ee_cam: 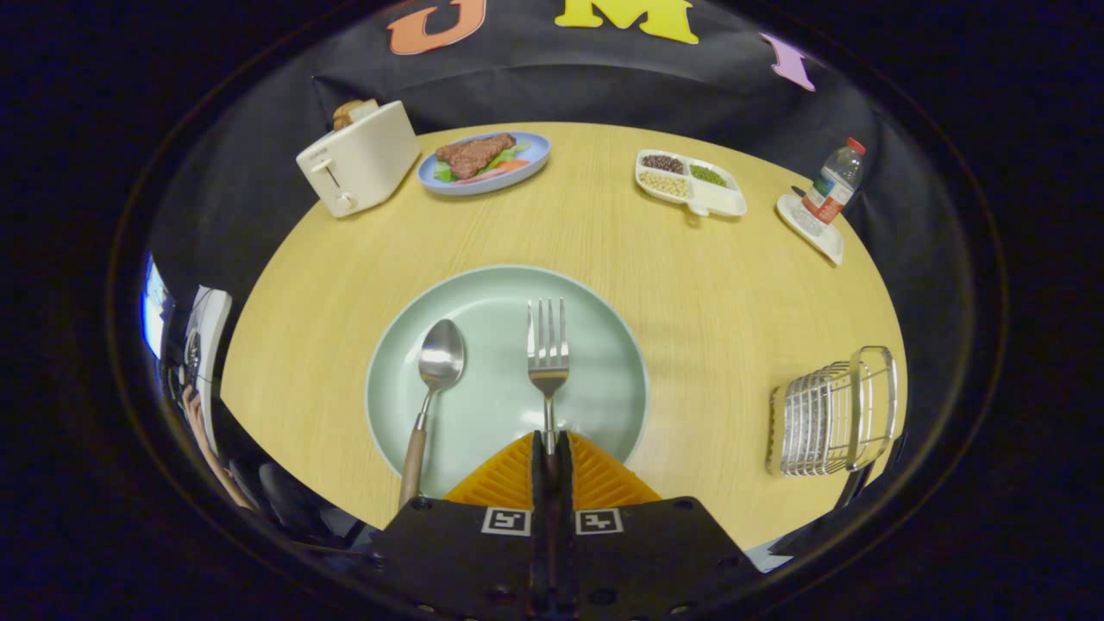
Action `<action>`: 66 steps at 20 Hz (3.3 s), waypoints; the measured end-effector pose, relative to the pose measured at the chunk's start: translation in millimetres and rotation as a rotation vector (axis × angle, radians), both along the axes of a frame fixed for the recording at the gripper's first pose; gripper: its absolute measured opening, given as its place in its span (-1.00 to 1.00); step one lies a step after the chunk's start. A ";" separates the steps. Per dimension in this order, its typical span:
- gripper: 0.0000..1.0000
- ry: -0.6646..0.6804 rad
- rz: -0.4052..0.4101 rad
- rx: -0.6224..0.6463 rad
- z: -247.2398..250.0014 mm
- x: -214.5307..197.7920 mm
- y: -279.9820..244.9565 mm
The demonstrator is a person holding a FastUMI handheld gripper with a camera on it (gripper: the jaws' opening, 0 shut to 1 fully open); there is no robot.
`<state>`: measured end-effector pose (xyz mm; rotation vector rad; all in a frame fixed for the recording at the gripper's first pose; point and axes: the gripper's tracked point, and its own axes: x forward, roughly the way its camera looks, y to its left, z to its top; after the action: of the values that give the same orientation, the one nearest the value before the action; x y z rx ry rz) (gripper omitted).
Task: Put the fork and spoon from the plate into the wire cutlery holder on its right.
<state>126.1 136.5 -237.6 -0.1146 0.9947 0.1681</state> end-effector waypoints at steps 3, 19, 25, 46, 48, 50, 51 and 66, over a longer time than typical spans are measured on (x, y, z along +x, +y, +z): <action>-0.92 -0.059 0.016 0.018 34.5 -5.5 -19.9; -0.92 -0.085 -0.177 0.015 67.2 -25.2 -216.0; -0.89 -0.093 -0.179 -0.001 60.4 -20.4 -230.5; -0.80 -0.095 -0.176 -0.027 53.8 -39.1 -233.6; -0.80 -0.087 -0.170 -0.029 51.3 -42.1 -232.6; -0.80 -0.084 -0.161 -0.032 48.6 -44.2 -231.9; -0.80 -0.078 -0.154 -0.038 46.4 -46.3 -231.6; -0.89 0.041 -0.081 -0.092 65.9 -46.3 -234.1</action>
<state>79.8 -97.6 -171.8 -0.1548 1.0460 0.0505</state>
